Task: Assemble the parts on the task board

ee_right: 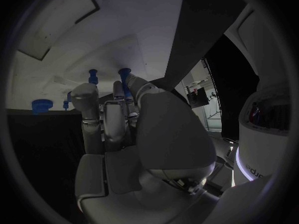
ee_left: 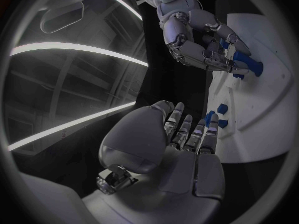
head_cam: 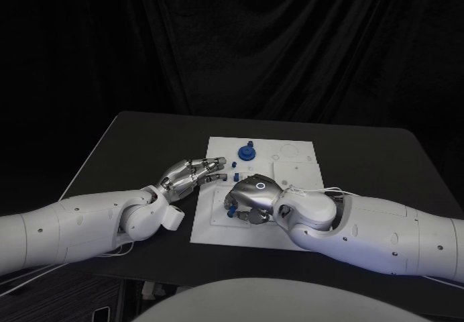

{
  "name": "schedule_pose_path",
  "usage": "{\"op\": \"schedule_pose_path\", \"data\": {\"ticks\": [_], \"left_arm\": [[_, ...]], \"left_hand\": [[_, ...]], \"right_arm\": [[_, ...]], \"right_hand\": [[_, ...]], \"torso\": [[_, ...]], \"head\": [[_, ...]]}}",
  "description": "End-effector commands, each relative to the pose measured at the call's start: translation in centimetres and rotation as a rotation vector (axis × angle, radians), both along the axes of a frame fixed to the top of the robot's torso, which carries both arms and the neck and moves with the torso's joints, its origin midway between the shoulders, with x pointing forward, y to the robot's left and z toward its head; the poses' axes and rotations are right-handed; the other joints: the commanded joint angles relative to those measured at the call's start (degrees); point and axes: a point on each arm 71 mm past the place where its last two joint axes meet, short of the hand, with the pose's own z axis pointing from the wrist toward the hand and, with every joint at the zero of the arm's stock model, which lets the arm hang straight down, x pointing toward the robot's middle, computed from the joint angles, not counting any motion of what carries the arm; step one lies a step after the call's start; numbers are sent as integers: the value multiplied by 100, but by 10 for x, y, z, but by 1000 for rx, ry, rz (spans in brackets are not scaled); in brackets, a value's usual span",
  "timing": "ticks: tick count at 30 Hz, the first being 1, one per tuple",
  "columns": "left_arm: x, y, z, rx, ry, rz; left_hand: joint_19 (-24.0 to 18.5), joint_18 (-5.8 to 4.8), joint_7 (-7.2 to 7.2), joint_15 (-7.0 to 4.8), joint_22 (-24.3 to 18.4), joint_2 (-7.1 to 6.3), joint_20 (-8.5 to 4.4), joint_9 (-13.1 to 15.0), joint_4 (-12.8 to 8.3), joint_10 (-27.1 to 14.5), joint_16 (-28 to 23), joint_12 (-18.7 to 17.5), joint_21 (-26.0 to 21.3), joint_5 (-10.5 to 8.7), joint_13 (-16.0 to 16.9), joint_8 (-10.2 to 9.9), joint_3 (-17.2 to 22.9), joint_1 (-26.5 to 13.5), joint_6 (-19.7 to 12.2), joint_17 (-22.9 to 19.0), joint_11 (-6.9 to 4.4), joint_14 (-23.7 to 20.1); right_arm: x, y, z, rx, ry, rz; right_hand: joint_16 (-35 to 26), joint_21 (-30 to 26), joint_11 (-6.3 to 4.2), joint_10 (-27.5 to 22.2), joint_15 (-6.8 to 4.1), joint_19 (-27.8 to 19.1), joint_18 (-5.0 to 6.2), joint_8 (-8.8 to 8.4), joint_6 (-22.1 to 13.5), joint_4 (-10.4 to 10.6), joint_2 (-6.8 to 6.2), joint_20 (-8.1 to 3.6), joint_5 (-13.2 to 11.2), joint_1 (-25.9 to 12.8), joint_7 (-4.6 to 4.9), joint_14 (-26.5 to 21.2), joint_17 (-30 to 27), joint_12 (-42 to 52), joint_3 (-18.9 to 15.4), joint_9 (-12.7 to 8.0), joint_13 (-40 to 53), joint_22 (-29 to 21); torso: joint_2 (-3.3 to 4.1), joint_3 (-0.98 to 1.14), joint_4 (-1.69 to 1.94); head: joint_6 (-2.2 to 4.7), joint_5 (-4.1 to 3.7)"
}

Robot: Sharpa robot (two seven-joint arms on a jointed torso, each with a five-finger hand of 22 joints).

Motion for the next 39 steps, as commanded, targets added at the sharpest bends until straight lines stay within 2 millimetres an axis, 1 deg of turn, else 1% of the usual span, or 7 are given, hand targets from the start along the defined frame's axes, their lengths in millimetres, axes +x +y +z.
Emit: {"op": "schedule_pose_path", "data": {"ticks": [1,7,25,28,31,33,39], "left_arm": [[0,-1,4,-49,-45,10],[0,1,4,-44,-44,14],[-2,7,6,-34,-51,33],[-2,7,6,-35,-57,39],[-3,6,8,-37,-65,44],[-4,6,8,-39,-70,48],[-5,7,9,-39,-75,54]], "left_hand": [[26,-34,17,-37,2,14,-1,8,-11,-15,21,22,11,-6,4,36,36,-59,-1,5,30,6],[28,-34,17,-38,3,14,-1,10,-11,-13,24,28,11,-4,5,39,42,-60,13,5,30,7],[41,-29,19,-49,7,-10,-1,22,-20,8,41,64,15,13,11,59,80,-67,70,9,41,22],[48,-25,8,-50,11,-27,-2,19,-27,16,48,78,17,24,13,57,93,-68,50,11,35,28],[46,-21,-8,-75,-3,-60,-4,16,-31,24,40,90,16,27,14,54,106,-79,28,9,43,19],[40,-17,-15,-104,-17,-75,-5,15,-31,31,34,102,13,28,15,55,118,-87,24,7,58,11],[46,-11,-22,-119,-14,-93,-6,19,-30,43,45,122,13,30,17,61,130,-98,46,9,63,17]], "right_arm": [[-1,-2,-7,-31,10,-3],[1,-7,-5,7,-10,-12],[7,-87,76,311,-156,-119],[5,-108,87,307,-152,-166],[4,-130,88,270,-98,-247],[5,-148,82,216,-12,-324],[1,-192,50,138,348,-540]], "right_hand": [[-125,-260,95,-294,115,-148,-38,-387,-616,194,-136,46,-261,-307,-62,-87,-99,-126,-115,-220,-24,508],[-163,-516,232,-996,216,-258,8,-589,-1318,438,-266,177,-686,-568,-140,-177,-141,-92,-550,-517,95,460],[27,-47,140,-973,117,-12,-57,-407,-958,590,-97,118,-527,-181,72,-30,22,420,-579,-660,368,579],[41,30,48,-532,49,28,-68,-202,-500,585,-56,77,-382,-18,81,-8,36,826,-479,-616,537,597],[7,61,-215,-724,-230,62,-89,240,125,537,3,-159,-206,79,-258,25,27,3345,-537,-369,2255,602],[14,80,-241,-512,-173,79,-88,371,167,630,3,-150,-297,-4,-199,38,41,4042,-573,-282,2964,611],[776,2042,-431,1695,-348,700,-389,911,208,801,135,-301,-113,-160,-411,427,814,6321,-671,46,6255,1030]], "torso": [[-1,2,-5],[-1,0,1],[-4,-1,1],[-2,0,-4],[1,1,-13],[5,2,-6],[5,-7,1]], "head": [[-1,0],[-1,14],[-1,-26],[-1,-46],[-1,-53],[-1,-64],[-1,-227]]}}
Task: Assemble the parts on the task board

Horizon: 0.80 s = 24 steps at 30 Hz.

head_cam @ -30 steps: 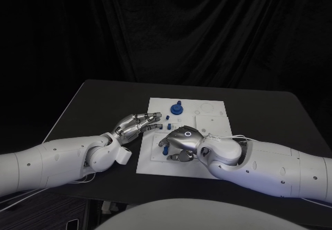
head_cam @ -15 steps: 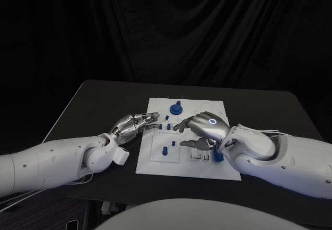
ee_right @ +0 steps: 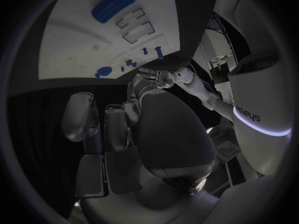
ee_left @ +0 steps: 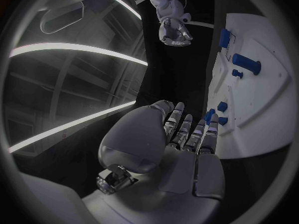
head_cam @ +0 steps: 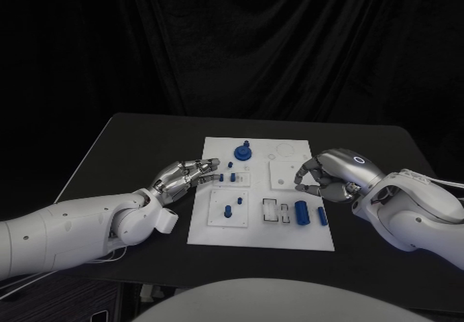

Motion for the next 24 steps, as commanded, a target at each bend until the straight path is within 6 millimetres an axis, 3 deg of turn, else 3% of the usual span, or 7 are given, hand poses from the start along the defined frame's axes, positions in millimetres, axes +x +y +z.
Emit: {"op": "schedule_pose_path", "data": {"ticks": [1,9,11,14,16,20,24], "left_arm": [[0,1,7,-47,-77,36],[0,2,7,-49,-79,37],[0,2,7,-50,-78,35],[0,2,6,-49,-75,33],[1,2,6,-48,-72,31],[1,2,6,-48,-70,29],[1,2,5,-48,-67,27]], "left_hand": [[46,-11,-41,-46,-5,-33,-6,1,-5,11,22,29,13,30,7,39,43,-38,24,4,32,7],[32,-3,-42,-36,-34,-37,-8,3,-3,18,28,37,9,37,8,44,56,-43,32,6,25,14],[32,-3,-42,-36,-34,-37,-8,3,-3,18,28,37,9,37,8,44,56,-43,32,6,25,14],[33,2,-41,-26,-31,-36,-10,3,-3,17,30,31,8,44,7,46,67,-43,30,6,22,16],[27,4,-38,-19,-40,-33,-9,4,-4,15,28,27,6,48,6,47,76,-43,33,5,22,15],[24,7,-30,-10,-45,-30,-6,4,-9,7,26,15,4,56,3,48,95,-40,36,5,22,12],[24,7,-30,-10,-45,-30,-6,4,-9,7,26,15,4,56,3,48,95,-40,36,5,22,12]], "right_arm": [[-6,-21,-29,13,363,-154],[-9,-37,-51,-97,468,-276],[-10,-38,-54,-147,464,-288],[-11,-38,-57,-209,456,-299],[-11,-36,-60,-244,454,-309],[-11,-33,-64,-288,444,-321],[-11,-30,-66,-311,417,-328]], "right_hand": [[175,309,-44,560,-84,112,-76,195,-56,83,51,-40,142,-114,-72,289,515,422,-43,118,764,1036],[388,183,37,1212,-3,-38,-34,445,-418,149,38,18,29,-1254,17,323,747,814,-369,244,1682,973],[409,213,30,1349,-8,-42,-33,521,-423,141,-49,22,-13,-1335,5,324,766,868,-368,278,1850,975],[481,408,3,1724,-31,11,-63,674,-405,151,-120,8,4,-1517,-24,357,842,975,-338,366,2283,1016],[514,478,-7,1724,-44,34,-75,719,-414,155,-124,4,37,-1646,-44,375,877,975,-328,395,2283,1031],[779,920,-51,1724,-77,188,-152,864,-452,170,-110,-41,120,-2416,-67,500,1178,975,-268,489,2283,1133],[914,1140,-71,1724,-106,257,-191,959,-457,174,-128,-68,45,-2683,-97,554,1339,975,-183,549,2283,1184]], "torso": [[-2,-11,15],[-4,-5,-1],[-8,-5,-3],[-5,-3,26],[-4,1,21],[-6,10,-6],[-5,5,30]], "head": [[-1,-103],[-1,-184],[-1,-206],[-1,-261],[-1,-282],[-1,-283],[-1,-306]]}}
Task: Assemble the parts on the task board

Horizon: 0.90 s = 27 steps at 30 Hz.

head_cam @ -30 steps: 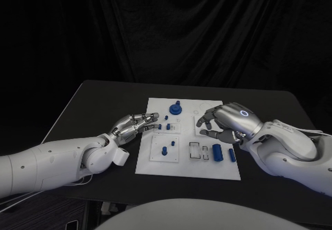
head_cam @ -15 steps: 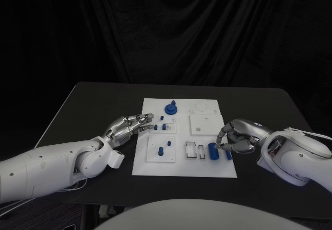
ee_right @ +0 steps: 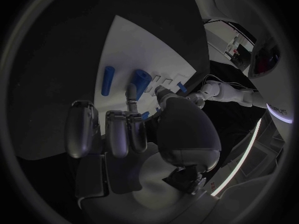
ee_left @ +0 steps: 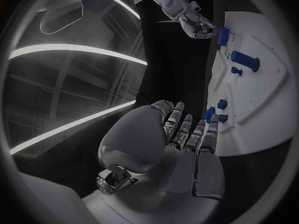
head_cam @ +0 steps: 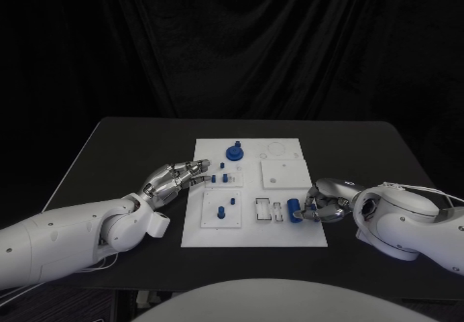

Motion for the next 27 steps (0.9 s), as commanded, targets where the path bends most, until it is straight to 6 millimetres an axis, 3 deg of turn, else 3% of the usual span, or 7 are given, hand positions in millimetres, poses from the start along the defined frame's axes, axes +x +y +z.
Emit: {"op": "schedule_pose_path", "data": {"ticks": [1,7,12,16,17,20,27], "left_arm": [[0,0,6,-55,-65,18],[0,1,5,-51,-57,16],[0,0,4,-50,-54,13],[0,0,4,-50,-52,12],[0,0,4,-50,-51,12],[0,1,3,-49,-48,11],[-1,0,2,-50,-41,6]], "left_hand": [[24,6,-11,-11,-10,-7,-6,6,-10,7,26,17,4,31,4,26,32,-17,16,6,23,12],[17,7,-1,0,-21,-7,-2,1,-21,-16,14,-13,1,37,-2,20,63,-13,-10,3,27,0],[13,6,4,5,-30,-7,-1,-1,-25,-25,15,-23,-1,38,-4,18,77,-13,-20,3,28,-2],[13,6,4,5,-30,-7,-1,-1,-25,-25,15,-23,-1,38,-4,18,77,-13,-20,3,28,-2],[13,6,4,5,-30,-7,-1,-1,-25,-25,15,-23,-1,38,-4,18,77,-13,-20,3,28,-2],[13,6,4,5,-30,-7,-1,-1,-25,-25,15,-23,-1,38,-4,18,77,-13,-20,3,28,-2],[14,5,9,12,-28,-6,0,-1,-28,-30,17,-25,-1,38,-4,18,90,-13,-22,3,29,-1]], "right_arm": [[1,-3,-3,-109,-22,-19],[3,-1,-4,-131,-45,-31],[7,0,-6,-137,-56,-39],[9,1,-8,-144,-55,-39],[9,1,-8,-145,-55,-39],[11,4,-11,-148,-55,-37],[15,11,-19,-172,-30,-19]], "right_hand": [[78,124,-44,605,-56,236,-110,70,20,3,-11,-34,-30,-144,-47,564,1375,15,60,36,1506,1197],[11,-11,-58,605,-70,165,-75,178,-25,4,12,-47,33,-607,-60,541,1294,15,109,129,1506,1148],[-24,-81,-53,605,-66,122,-57,228,-57,2,139,-45,-21,-960,-59,527,1253,15,150,174,1506,1124],[-41,-114,-50,605,-65,101,-48,254,-79,-1,233,-42,-41,-1212,-57,521,1234,15,135,200,1506,1112],[-52,-128,-50,605,-63,93,-45,261,-87,-8,268,-42,52,-1272,-55,516,1221,15,105,207,1506,1107],[-107,-245,-49,605,-61,27,-19,292,-116,-20,345,-40,840,-1437,-55,493,1159,15,-181,245,1506,1070],[-147,-305,-50,605,-61,-2,-4,315,-108,-13,432,-40,909,-1528,-58,477,1113,15,-375,265,1506,1050]], "torso": [[1,0,25],[6,0,-17],[4,1,15],[2,5,6],[2,4,2],[-1,0,2],[0,1,0]], "head": [[-1,-11],[-1,33],[-1,11],[-1,23],[-1,30],[-1,33],[-1,62]]}}
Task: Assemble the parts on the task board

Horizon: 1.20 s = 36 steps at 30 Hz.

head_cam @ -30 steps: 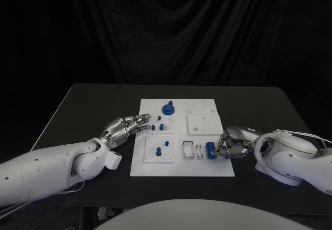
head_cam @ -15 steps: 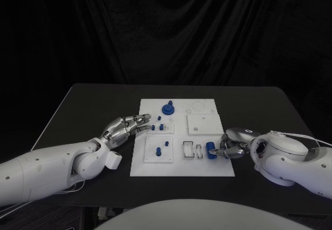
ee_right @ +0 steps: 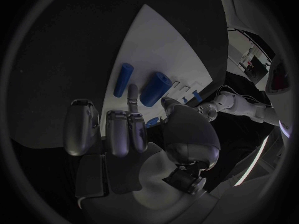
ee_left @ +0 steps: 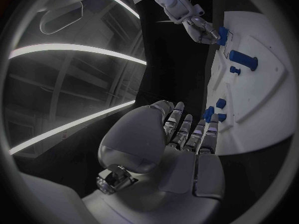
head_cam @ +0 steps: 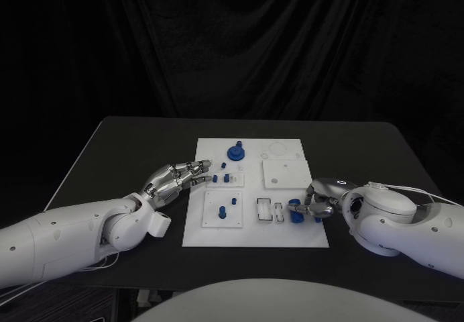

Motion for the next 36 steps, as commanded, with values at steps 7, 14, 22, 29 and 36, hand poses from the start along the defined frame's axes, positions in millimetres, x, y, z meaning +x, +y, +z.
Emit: {"op": "schedule_pose_path", "data": {"ticks": [7,14,22,29,36], "left_arm": [[-3,0,1,-49,-34,6],[-7,1,-4,-50,-23,6],[-11,1,-4,-58,-27,10],[-11,3,-4,-56,-29,15],[-11,4,-4,-54,-29,17]], "left_hand": [[14,3,13,18,-6,-2,2,0,2,-34,15,-26,-1,40,-4,19,43,-14,-21,4,40,-4],[14,3,14,18,-7,-2,2,0,1,-34,15,-27,-1,40,-4,19,44,-14,-20,4,40,-4],[-16,-5,29,30,-48,1,2,4,-6,-32,22,-10,-11,43,0,25,85,-19,-1,6,68,-3],[-3,-5,31,30,-26,0,1,5,-8,-32,21,-11,-8,44,0,27,90,-19,4,6,70,-3],[3,-5,33,30,-17,0,2,6,-9,-31,24,-10,-6,45,0,28,95,-19,8,7,71,-1]], "right_arm": [[1,8,-11,-41,29,15],[2,15,-16,-55,53,40],[2,16,-19,-64,69,54],[2,16,-18,-2,64,28],[1,16,-9,130,-2,-24]], "right_hand": [[-4,21,-46,586,-32,18,74,69,34,-24,37,-45,25,26,-26,484,1129,15,-112,33,1508,1059],[29,101,-88,586,-71,55,58,190,57,-65,33,-81,352,600,-74,502,1168,15,-296,162,1508,1080],[-13,1,-102,586,-83,13,79,346,-116,-112,-30,-95,1817,1429,-87,486,1123,15,-431,416,1508,1050],[10,40,-166,586,-134,34,70,814,-346,-126,-93,-140,2913,1862,-153,496,1150,15,-306,863,1508,1062],[94,216,-221,586,-188,114,34,1226,-561,-49,-241,-192,3964,1915,-213,531,1248,15,-83,1239,1508,1112]], "torso": [[2,-1,-1],[10,3,9],[5,4,-1],[-1,-1,-5],[0,-4,6]], "head": [[-1,30],[-1,9],[-1,43],[-1,68],[-1,91]]}}
